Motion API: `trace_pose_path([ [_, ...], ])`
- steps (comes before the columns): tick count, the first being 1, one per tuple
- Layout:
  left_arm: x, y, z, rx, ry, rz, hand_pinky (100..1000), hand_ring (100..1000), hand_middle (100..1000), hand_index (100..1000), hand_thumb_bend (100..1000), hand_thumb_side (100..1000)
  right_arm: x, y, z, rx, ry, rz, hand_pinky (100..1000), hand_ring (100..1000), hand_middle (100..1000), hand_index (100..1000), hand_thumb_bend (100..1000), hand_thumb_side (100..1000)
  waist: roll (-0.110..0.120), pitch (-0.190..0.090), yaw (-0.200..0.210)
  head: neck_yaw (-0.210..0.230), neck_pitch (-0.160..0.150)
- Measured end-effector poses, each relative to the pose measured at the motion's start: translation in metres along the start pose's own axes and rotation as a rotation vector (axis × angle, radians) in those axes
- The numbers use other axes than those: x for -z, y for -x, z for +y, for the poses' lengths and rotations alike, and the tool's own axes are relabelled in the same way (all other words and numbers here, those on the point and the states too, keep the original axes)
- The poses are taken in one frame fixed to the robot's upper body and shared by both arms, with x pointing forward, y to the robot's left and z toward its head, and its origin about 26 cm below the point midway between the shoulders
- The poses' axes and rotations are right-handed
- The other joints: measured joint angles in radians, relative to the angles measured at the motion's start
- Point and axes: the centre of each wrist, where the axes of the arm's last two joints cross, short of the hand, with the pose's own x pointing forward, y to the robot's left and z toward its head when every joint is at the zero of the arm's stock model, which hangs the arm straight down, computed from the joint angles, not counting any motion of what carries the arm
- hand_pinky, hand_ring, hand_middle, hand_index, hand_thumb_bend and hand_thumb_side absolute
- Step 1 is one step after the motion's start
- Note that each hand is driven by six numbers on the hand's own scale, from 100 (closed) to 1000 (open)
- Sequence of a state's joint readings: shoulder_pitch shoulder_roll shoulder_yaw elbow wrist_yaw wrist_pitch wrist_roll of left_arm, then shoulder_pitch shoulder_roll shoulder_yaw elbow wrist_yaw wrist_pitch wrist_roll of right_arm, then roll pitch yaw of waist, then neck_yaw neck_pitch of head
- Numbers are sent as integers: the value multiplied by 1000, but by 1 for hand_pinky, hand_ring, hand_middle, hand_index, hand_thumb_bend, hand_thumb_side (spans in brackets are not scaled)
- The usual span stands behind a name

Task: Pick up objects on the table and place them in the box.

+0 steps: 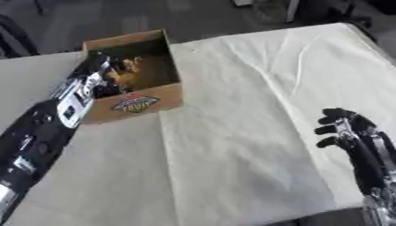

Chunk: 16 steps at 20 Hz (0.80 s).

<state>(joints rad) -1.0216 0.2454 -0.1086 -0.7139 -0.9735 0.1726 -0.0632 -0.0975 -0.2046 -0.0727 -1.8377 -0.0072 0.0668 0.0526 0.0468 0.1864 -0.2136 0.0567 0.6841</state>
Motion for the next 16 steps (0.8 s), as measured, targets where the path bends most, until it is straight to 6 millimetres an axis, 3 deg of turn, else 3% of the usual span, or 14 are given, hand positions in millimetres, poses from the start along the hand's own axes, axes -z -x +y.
trace_pose_path([
  [1,0,0,0,14,0,6,630,788,653,768,702,251,0,0,0,0,0,0,476,604,596,728,100,684,0,0,0,-1,0],
  [3,0,0,0,45,-6,20,662,815,697,782,781,351,0,0,0,-1,0,0,476,604,596,728,100,685,0,0,1,-2,0],
  [7,-1,-1,1,90,-31,39,768,888,772,820,878,435,0,0,0,-2,0,0,476,604,596,728,100,684,0,0,3,-3,0],
  [9,-2,-2,3,103,-66,47,777,900,772,819,921,489,1,-1,0,-1,0,-3,476,604,596,728,100,683,-1,0,4,-5,0],
  [13,-5,-10,13,95,-194,31,784,901,764,810,945,528,1,-1,0,-2,1,-4,476,604,596,728,100,683,-5,0,12,-7,0],
  [16,-9,-17,22,64,-255,-7,784,904,750,803,876,476,1,-1,0,-2,1,-4,477,604,596,728,100,682,-7,-1,22,-12,0],
])
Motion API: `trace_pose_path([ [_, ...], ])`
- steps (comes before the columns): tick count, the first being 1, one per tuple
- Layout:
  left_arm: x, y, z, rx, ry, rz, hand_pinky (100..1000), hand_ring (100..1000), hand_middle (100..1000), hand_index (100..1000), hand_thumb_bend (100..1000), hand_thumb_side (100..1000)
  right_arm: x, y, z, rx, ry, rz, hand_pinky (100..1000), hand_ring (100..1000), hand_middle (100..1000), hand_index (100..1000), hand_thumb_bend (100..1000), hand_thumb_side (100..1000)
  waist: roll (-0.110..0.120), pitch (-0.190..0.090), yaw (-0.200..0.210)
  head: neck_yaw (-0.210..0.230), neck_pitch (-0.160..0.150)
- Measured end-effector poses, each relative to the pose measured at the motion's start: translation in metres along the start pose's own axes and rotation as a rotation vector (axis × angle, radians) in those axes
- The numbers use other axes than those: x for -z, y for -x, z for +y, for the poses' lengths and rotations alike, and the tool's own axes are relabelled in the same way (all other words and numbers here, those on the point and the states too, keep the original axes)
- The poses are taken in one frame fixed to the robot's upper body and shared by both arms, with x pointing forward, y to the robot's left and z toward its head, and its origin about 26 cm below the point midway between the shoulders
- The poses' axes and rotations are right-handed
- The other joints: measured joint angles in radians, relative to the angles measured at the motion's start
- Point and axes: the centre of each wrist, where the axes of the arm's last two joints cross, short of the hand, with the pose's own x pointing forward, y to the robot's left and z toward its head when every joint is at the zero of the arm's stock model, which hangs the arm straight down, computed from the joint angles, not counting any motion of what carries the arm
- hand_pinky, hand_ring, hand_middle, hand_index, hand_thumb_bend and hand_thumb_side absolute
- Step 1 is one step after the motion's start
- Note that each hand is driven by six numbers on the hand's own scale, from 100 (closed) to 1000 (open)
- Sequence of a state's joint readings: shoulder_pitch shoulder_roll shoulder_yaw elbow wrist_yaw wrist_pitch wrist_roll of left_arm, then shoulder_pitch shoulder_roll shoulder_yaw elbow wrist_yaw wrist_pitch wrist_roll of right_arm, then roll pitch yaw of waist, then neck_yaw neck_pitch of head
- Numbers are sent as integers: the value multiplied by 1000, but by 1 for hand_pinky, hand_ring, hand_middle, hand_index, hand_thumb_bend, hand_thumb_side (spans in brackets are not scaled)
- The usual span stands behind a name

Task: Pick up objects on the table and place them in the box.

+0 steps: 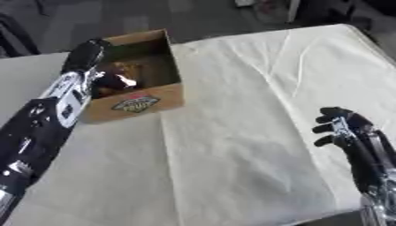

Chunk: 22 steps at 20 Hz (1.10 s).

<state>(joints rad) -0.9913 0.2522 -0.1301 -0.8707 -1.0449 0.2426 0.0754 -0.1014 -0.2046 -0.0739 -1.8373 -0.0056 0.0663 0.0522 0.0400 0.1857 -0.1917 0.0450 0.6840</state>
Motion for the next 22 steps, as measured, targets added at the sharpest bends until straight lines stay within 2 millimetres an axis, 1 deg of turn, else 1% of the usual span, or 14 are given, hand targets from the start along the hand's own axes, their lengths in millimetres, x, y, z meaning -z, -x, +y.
trace_pose_path([
  [3,-3,-1,17,-51,-46,-34,766,905,730,789,840,452,0,0,0,0,1,0,477,604,596,728,100,681,-3,-1,10,-6,0],
  [4,-5,-1,22,-76,-60,-44,746,907,707,777,812,440,0,0,0,0,1,0,477,604,596,728,100,680,-6,-2,13,-9,0],
  [8,-21,7,42,-248,-109,-78,703,908,652,747,725,413,0,0,-2,-1,11,1,477,604,595,728,100,680,-13,-2,31,-17,-1],
  [10,-35,13,50,-364,-125,-97,681,903,625,731,650,411,-1,0,-2,-1,16,0,476,604,595,728,100,679,-18,-2,42,-25,-3],
  [11,-44,17,54,-430,-132,-108,668,897,606,718,581,428,-1,0,-3,-2,19,-1,477,604,595,728,100,680,-21,-2,49,-27,-4],
  [12,-54,20,56,-501,-139,-120,659,892,593,701,552,428,-1,0,-3,-1,22,-2,476,604,595,727,100,680,-23,-2,55,-30,-5],
  [13,-64,22,57,-581,-147,-134,652,887,587,695,544,427,-1,1,-3,1,24,-2,476,604,595,727,100,680,-25,-2,62,-31,-5],
  [14,-75,25,58,-657,-157,-148,643,880,577,686,516,430,-1,1,-3,3,26,-1,476,604,595,727,100,680,-26,-2,68,-34,-5],
  [15,-86,26,59,-732,-169,-162,642,879,576,686,513,429,-1,1,-3,3,29,0,476,604,595,727,100,680,-27,-2,74,-37,-5],
  [17,-106,29,60,-854,-194,-182,636,869,565,682,480,429,-1,0,-4,3,34,-1,477,604,595,727,100,680,-31,-1,83,-39,-5],
  [19,-122,35,58,-933,-220,-182,631,864,557,674,450,434,0,0,-3,3,36,-2,477,604,595,727,100,680,-33,-1,92,-38,-5],
  [22,-140,46,53,-1003,-261,-145,618,853,542,654,410,456,0,0,-4,4,39,-3,477,604,595,727,100,681,-35,-1,99,-34,-5],
])
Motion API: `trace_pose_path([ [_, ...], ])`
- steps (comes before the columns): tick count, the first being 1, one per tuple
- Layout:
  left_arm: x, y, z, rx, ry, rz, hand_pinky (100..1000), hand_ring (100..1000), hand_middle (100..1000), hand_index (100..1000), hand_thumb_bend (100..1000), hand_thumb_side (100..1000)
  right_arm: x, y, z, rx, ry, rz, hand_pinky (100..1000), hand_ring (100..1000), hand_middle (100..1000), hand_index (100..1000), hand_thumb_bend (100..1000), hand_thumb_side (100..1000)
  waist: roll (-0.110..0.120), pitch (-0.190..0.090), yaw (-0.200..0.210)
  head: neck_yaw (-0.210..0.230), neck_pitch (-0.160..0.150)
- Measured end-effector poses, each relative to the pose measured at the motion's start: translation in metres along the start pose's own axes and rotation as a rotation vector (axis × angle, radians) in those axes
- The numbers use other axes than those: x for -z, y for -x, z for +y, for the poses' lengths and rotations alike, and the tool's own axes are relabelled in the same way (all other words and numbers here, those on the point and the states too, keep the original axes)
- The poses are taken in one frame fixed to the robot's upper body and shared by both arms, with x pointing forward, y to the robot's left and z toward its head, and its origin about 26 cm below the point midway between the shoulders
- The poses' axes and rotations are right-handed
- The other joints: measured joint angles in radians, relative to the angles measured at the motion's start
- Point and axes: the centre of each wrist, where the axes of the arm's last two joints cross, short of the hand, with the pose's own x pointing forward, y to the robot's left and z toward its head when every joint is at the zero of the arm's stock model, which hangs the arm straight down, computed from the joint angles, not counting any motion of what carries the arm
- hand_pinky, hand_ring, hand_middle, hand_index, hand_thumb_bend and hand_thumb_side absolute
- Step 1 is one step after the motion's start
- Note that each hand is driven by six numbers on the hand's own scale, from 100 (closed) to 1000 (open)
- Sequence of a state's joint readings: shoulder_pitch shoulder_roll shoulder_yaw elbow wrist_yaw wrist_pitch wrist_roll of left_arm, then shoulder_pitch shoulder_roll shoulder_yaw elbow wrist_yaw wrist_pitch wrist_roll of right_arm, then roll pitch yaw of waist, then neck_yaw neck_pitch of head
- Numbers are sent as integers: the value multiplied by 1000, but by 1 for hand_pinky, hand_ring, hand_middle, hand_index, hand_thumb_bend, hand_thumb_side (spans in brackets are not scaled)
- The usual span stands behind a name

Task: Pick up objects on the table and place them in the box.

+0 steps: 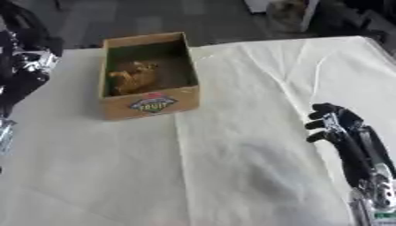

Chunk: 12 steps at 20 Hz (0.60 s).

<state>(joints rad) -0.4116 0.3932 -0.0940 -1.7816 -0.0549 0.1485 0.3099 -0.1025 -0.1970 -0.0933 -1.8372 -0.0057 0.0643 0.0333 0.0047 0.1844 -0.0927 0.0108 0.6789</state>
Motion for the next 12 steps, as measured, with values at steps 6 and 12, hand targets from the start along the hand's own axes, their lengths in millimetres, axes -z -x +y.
trace_pose_path([
  [6,-30,25,2,-84,-110,97,611,847,534,645,377,521,0,0,-1,0,8,2,477,604,595,727,100,683,-2,-1,23,3,2],
  [12,-49,44,-6,-146,-154,151,610,845,530,645,351,559,0,0,-1,5,8,1,476,604,595,726,100,683,-2,-3,35,10,6],
])
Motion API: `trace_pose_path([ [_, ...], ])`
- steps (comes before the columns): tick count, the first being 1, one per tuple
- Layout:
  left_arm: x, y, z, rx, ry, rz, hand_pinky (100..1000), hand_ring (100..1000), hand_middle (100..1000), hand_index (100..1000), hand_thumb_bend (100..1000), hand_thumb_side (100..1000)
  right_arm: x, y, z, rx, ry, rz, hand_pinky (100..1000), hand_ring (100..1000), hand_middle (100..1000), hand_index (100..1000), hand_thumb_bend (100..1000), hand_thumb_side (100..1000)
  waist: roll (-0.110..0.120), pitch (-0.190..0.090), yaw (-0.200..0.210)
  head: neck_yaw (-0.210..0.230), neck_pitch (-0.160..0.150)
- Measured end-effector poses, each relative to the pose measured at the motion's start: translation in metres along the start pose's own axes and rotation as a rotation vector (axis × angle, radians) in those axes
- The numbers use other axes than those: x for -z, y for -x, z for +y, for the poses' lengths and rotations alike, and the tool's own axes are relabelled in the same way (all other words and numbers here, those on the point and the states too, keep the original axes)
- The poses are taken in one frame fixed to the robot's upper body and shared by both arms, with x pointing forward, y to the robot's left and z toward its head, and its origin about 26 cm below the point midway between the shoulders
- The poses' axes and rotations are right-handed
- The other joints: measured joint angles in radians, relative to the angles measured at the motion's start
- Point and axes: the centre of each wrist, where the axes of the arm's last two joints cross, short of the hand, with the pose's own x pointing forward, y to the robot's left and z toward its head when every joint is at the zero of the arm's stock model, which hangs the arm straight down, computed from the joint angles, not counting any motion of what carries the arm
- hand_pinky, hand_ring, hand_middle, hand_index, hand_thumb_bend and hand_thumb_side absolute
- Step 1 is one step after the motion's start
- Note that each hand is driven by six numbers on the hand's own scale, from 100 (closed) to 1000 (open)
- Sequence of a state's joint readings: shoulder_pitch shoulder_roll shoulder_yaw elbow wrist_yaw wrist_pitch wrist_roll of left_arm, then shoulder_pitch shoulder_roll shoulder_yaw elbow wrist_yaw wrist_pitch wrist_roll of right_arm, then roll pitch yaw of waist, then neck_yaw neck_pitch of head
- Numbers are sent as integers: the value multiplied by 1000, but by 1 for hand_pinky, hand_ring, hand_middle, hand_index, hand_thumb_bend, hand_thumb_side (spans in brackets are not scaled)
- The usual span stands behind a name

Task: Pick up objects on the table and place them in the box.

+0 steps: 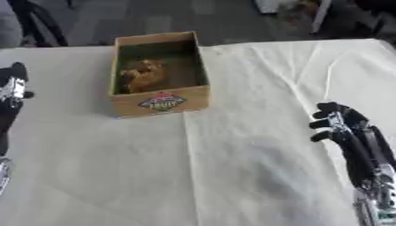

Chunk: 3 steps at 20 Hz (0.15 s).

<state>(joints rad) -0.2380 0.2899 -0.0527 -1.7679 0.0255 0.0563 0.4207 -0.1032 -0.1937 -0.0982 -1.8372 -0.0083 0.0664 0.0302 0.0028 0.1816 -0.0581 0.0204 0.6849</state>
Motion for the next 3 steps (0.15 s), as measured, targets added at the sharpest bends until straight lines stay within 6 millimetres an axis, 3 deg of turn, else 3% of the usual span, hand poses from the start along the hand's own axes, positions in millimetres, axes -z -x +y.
trace_pose_path([
  [3,-8,12,-3,-18,-12,32,608,841,525,644,341,571,0,0,1,4,0,-1,476,604,595,727,100,687,-1,0,2,3,1],
])
